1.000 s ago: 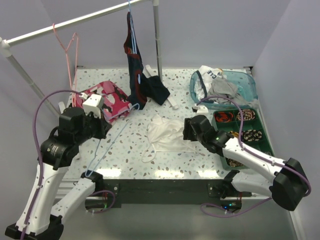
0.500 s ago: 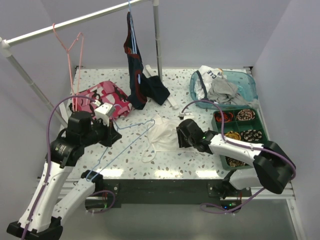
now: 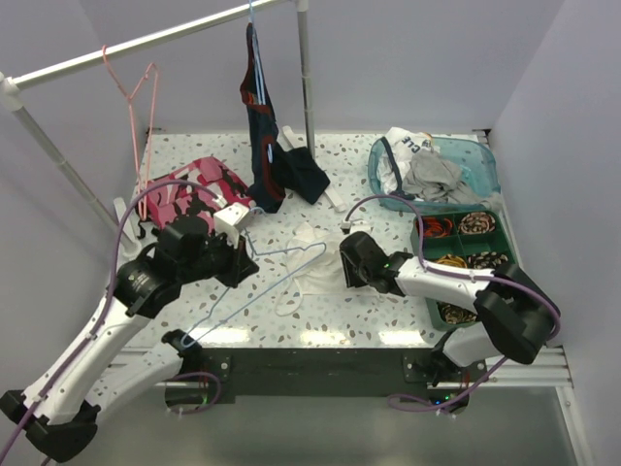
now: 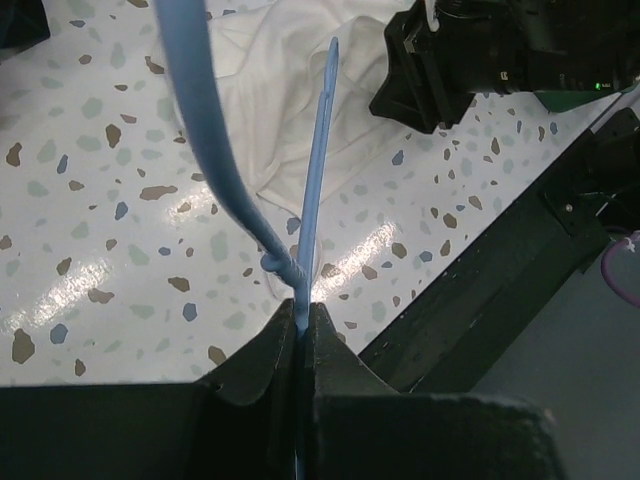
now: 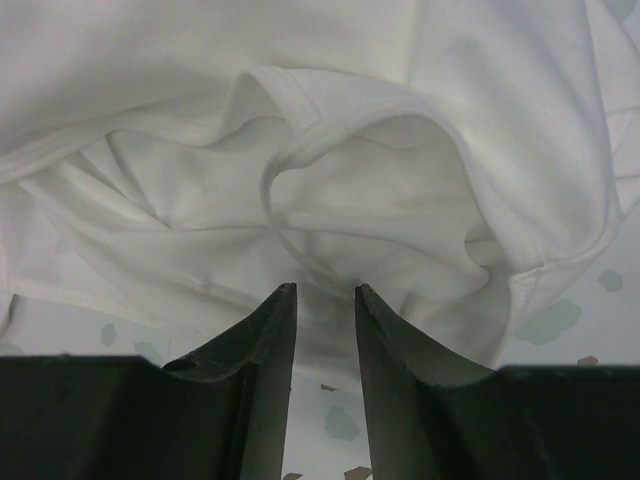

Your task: Place the tank top on the hanger

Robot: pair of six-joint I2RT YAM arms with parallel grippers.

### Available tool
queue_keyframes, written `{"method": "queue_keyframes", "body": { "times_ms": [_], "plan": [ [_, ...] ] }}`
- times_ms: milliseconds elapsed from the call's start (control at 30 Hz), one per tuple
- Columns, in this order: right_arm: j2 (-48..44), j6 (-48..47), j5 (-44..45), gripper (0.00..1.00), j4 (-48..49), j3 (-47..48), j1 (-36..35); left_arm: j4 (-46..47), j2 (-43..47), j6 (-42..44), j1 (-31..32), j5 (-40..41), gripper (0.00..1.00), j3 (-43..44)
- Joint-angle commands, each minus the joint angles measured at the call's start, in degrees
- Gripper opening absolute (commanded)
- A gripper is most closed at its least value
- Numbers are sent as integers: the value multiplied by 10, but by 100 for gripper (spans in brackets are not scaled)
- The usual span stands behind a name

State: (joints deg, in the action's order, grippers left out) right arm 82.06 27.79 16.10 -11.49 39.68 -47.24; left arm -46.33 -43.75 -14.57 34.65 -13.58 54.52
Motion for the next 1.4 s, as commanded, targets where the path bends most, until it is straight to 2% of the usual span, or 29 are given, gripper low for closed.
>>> {"method": "queue_keyframes", "body": {
  "times_ms": [0,233,267,400,1167,1367],
  "plan": [
    [-7,2,29,30,16,13,-2,44,-7,-21,23,36,0,2],
    [-38,6,32,12,-8,20,-1,56,-15,-27,46,51,0,0],
    [-38,4,32,12,-13,21,-2,58,-17,-28,49,51,0,-3],
    [-37,-4,25,34,-12,19,-2,61,-18,-32,57,57,0,-5],
    [-13,10,11,30,12,-16,-2,71,-15,-41,74,76,0,-15],
    [-22,10,14,19,2,-13,-2,77,-11,-39,76,77,0,-24]
  ]
}}
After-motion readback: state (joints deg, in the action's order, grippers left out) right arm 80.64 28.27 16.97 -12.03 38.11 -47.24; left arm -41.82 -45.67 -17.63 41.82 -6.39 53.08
